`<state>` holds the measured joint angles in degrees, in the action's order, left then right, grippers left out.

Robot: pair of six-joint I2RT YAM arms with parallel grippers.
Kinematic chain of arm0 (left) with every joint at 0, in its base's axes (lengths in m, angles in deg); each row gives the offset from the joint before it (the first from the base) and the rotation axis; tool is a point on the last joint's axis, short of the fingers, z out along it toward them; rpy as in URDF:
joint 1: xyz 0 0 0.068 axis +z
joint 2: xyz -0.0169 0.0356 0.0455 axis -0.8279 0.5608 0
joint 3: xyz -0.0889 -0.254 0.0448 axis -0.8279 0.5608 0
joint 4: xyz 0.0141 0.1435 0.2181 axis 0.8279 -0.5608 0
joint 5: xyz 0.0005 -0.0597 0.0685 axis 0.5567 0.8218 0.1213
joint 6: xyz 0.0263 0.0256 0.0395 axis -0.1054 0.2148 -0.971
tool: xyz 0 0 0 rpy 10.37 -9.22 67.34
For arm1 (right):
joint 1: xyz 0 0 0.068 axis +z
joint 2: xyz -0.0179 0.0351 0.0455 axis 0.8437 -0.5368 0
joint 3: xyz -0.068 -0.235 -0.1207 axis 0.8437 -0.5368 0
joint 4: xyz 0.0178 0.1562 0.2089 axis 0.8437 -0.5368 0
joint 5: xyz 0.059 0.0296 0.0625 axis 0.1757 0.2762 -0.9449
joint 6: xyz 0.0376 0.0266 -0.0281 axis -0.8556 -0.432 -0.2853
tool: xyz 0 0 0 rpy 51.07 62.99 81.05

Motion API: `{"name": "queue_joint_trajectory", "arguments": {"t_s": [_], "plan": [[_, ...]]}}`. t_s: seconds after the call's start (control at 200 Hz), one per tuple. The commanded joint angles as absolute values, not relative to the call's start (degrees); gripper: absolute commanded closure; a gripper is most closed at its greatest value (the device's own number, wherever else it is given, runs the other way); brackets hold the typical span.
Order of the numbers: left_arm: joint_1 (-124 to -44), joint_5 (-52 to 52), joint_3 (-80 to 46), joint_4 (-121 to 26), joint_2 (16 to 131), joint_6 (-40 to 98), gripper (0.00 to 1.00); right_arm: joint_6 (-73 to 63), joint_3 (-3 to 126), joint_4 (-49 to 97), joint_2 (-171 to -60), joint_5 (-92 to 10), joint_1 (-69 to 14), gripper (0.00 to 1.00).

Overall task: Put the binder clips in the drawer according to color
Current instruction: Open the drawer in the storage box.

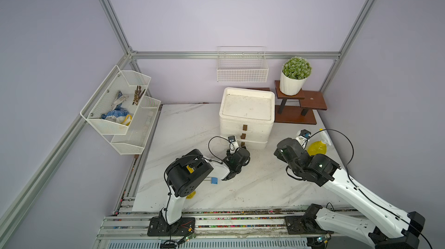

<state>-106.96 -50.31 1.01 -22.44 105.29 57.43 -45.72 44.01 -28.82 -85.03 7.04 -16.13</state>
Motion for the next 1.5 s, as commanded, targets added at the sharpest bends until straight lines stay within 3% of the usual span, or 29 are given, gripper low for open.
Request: {"name": "queue_joint_trajectory", "arguments": {"t_s": [0.0,0.58,0.845,0.975,1.49], "plan": [[-106.8,-53.6,-0.1,-16.3,107.6,55.2,0.37,-44.7,43.3,-28.0,-84.0,6.8,-16.9,0.24],[-106.7,-52.3,-5.9,-14.9,111.6,48.2,0.37,-43.8,41.1,-27.1,-84.0,4.8,-19.5,0.24],[-106.4,-54.3,-5.9,-16.7,111.1,47.9,0.74,-43.9,40.4,-26.8,-83.8,4.1,-20.0,0.24],[-106.4,-54.0,-5.2,-15.9,110.6,47.0,1.00,-43.8,40.5,-26.8,-83.8,3.9,-20.0,0.24],[-110.3,-54.8,3.4,-16.1,103.6,50.4,1.00,-44.1,39.5,-25.4,-83.2,3.4,-20.4,0.24]]}}
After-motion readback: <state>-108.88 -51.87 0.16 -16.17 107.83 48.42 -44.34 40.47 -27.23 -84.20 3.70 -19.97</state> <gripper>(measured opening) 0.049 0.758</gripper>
